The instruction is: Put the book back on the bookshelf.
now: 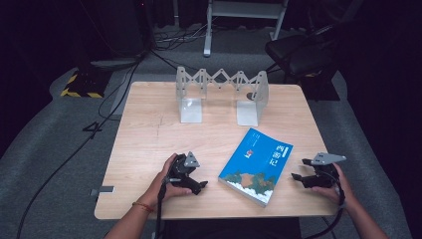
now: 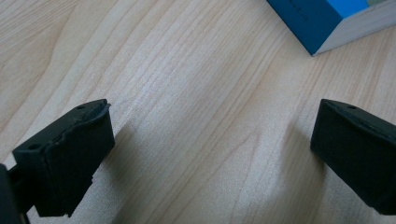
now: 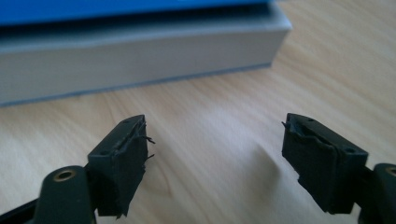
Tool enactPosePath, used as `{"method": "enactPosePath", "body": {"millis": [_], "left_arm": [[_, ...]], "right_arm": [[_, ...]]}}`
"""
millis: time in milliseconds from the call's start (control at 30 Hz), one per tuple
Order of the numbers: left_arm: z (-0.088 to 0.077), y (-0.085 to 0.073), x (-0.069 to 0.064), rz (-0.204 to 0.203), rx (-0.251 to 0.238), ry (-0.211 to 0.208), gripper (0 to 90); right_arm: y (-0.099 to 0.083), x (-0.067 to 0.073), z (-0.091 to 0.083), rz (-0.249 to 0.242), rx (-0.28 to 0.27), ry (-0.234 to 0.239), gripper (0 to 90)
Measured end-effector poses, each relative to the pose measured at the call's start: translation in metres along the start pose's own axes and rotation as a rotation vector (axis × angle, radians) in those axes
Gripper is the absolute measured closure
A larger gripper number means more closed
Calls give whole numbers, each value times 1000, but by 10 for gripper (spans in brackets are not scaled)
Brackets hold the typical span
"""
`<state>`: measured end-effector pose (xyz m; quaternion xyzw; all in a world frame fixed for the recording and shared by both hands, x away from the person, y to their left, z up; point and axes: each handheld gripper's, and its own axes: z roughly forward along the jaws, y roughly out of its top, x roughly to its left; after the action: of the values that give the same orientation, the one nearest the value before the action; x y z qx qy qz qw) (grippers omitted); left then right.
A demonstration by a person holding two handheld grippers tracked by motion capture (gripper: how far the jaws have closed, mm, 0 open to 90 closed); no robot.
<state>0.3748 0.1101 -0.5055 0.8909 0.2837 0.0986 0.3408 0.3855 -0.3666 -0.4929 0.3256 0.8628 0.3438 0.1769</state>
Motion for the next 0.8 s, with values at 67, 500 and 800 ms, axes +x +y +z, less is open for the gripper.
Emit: {"method": "enactPosePath", "body": {"millis": [67,500,800], "left_arm": [[0,0,0,-5,-1,3,0],[3,3,-2,-9,2,6,1],[3,4,-1,0,2,-3,1]], "right_arm": [[12,2,3,3,17,43,246],[21,32,11,-25,73,20,257],[19,37,11,-30,21,47,249]]}}
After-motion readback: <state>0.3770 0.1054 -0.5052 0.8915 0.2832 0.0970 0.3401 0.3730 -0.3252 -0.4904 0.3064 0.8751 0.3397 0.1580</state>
